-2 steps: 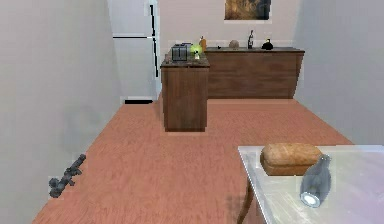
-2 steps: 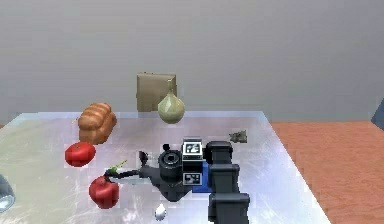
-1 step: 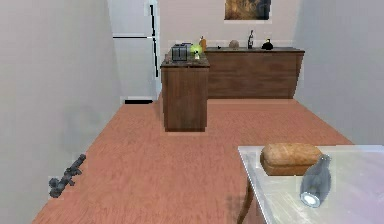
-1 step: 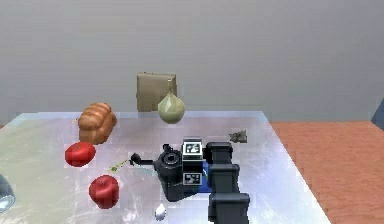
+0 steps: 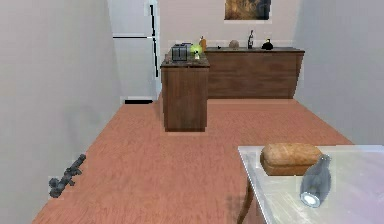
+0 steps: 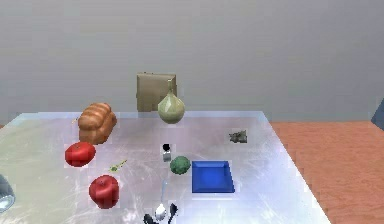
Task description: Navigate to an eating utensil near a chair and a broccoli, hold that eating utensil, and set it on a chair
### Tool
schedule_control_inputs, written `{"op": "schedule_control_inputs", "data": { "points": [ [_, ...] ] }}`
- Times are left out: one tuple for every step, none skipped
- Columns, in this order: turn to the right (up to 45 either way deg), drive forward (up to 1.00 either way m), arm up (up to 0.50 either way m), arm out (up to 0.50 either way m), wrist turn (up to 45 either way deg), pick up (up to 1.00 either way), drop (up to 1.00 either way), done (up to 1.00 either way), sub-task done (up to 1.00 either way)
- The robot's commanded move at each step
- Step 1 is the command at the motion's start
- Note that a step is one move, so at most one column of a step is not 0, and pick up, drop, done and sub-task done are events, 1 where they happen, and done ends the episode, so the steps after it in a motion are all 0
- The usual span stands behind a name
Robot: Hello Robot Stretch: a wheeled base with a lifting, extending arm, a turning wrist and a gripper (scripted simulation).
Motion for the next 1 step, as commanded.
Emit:
{"op": "schedule_control_inputs", "data": {
  "points": [
    [0.0,0.00,0.00,0.00,0.0,1.00,0.00,0.00,0.00]
  ]
}}
